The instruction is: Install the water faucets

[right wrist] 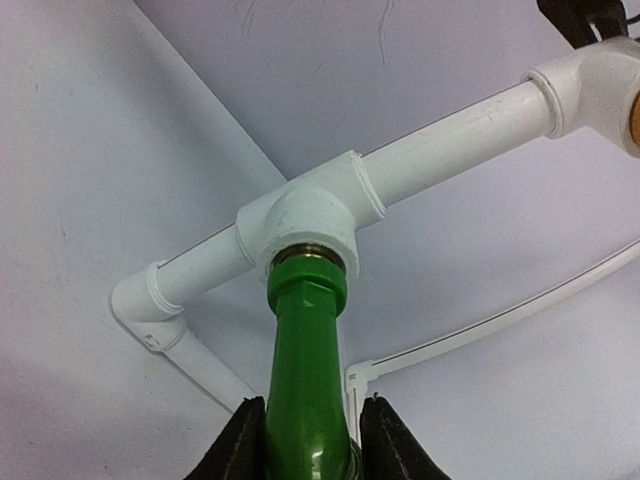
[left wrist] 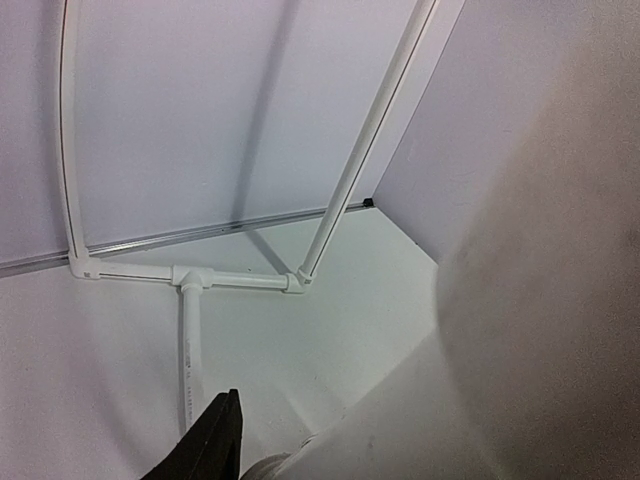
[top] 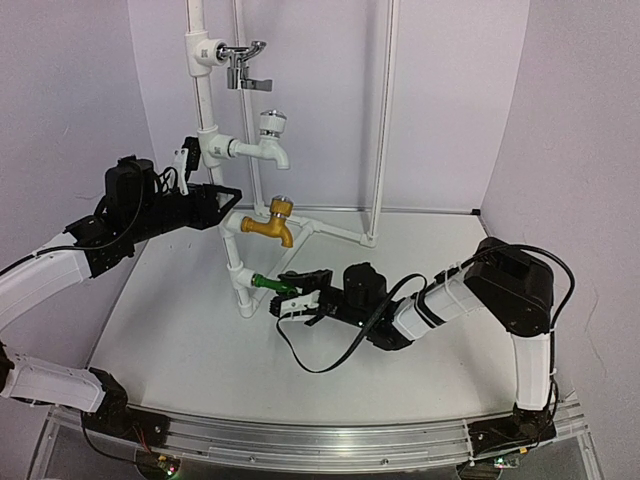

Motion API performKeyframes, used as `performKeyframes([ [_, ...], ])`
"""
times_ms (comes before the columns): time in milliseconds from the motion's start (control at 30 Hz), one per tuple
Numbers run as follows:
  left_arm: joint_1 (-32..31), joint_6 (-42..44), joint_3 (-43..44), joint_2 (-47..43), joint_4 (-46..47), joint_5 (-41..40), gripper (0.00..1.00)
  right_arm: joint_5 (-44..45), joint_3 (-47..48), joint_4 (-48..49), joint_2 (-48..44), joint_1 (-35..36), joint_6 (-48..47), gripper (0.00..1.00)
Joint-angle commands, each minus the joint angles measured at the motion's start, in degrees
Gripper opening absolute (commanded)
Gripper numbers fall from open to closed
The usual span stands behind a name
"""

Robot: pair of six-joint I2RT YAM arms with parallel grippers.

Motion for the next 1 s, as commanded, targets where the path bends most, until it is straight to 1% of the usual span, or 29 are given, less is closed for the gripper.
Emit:
performKeyframes([
  [0, -0.8, -10.1, 0.1, -0.4, -4.6, 7.4, 0.0, -1.1, 0.5, 0.7, -2.2, 0.3, 15.6, 0.28],
  [200, -0.8, -10.3, 0.2, -0.5, -4.6, 7.5, 0.0, -2.3, 1.7, -0.6, -1.8, 0.2, 33.0, 0.18],
  [267, -0.8, -10.3, 0.1, -0.5, -4.6, 7.5, 0.0, -3.5, 2.1, -0.7, -1.6, 0.3, 38.9, 0.17],
  [300, -0.8, -10.4, 0.1, -0.4, -4.6, 7.4, 0.0, -4.5, 2.4, -0.7, -1.3, 0.2, 41.9, 0.14],
  [400, -0.8, -10.4, 0.1, -0.4, -4.6, 7.6, 0.0, -6.2, 3.5, -0.6, -0.6, 0.0, 50.7, 0.01],
  [500, -0.8, -10.5, 0.0, -0.5, -4.6, 7.6, 0.0, -8.5, 4.2, 1.1, 0.6, -0.3, 60.0, 0.0],
  [633, -0.8, -10.5, -0.1, -0.7, -4.6, 7.7, 0.0, -9.0, 4.6, 5.7, 2.4, -1.3, 74.7, 0.0],
  [767, -0.8, -10.6, -0.1, -0.8, -4.6, 7.7, 0.0, -8.3, 5.4, 7.7, 3.6, -2.3, 88.3, 0.0],
  [900, -0.8, -10.6, -0.2, -0.8, -4.6, 7.7, 0.0, -7.1, 5.5, 8.0, 4.1, -3.9, 106.2, 0.0],
  [967, -0.8, -10.6, -0.2, -0.7, -4.6, 7.8, 0.0, -8.4, 5.5, 8.2, 4.7, -5.1, 115.5, 0.0],
])
